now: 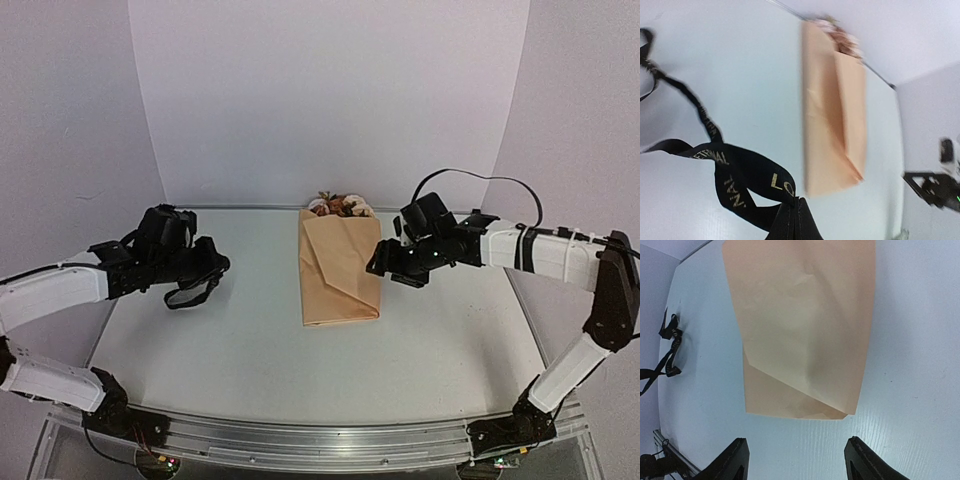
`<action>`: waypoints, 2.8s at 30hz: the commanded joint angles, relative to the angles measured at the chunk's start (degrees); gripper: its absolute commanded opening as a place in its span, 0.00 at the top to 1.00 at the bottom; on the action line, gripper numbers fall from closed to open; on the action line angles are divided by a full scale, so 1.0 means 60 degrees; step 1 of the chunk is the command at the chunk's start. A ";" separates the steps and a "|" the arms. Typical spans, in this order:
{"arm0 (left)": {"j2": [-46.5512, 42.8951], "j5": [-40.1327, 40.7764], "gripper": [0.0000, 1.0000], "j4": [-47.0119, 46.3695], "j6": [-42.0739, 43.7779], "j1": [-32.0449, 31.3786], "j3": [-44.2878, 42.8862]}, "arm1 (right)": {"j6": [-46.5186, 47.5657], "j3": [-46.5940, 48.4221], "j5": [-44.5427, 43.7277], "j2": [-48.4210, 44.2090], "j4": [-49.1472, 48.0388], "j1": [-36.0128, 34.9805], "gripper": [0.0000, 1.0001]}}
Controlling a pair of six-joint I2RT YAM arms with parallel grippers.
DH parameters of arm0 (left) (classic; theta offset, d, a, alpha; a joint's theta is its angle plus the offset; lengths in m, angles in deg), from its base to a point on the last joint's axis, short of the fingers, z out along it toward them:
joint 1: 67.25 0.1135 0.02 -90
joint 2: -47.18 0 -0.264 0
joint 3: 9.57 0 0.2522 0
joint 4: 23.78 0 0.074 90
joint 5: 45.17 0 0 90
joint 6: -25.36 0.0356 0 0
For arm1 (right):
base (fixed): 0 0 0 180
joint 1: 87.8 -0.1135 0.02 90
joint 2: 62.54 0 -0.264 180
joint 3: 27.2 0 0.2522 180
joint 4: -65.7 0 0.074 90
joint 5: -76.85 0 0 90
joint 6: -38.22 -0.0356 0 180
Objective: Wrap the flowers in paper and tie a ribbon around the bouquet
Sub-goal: Pick up the ribbon from the corner of the board, then place the ribbon at the center of the board, then pick up the right side of the ribbon from the center of the board.
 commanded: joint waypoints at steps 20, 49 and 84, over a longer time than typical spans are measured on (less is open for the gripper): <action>-0.1970 0.0373 0.38 -0.0813 0.1804 -0.4195 0.0817 | -0.0688 0.0285 -0.1055 0.0534 -0.0853 -0.2708 0.30; 0.0105 -0.2207 0.38 0.0990 0.0845 0.4185 0.0842 | 0.1043 0.9253 -0.1922 0.8487 0.1242 -0.5396 0.50; 0.5009 -0.2073 0.39 -0.0010 0.0292 0.3438 -0.1663 | 0.1494 0.6322 -0.2083 0.4322 0.1427 -0.4792 1.00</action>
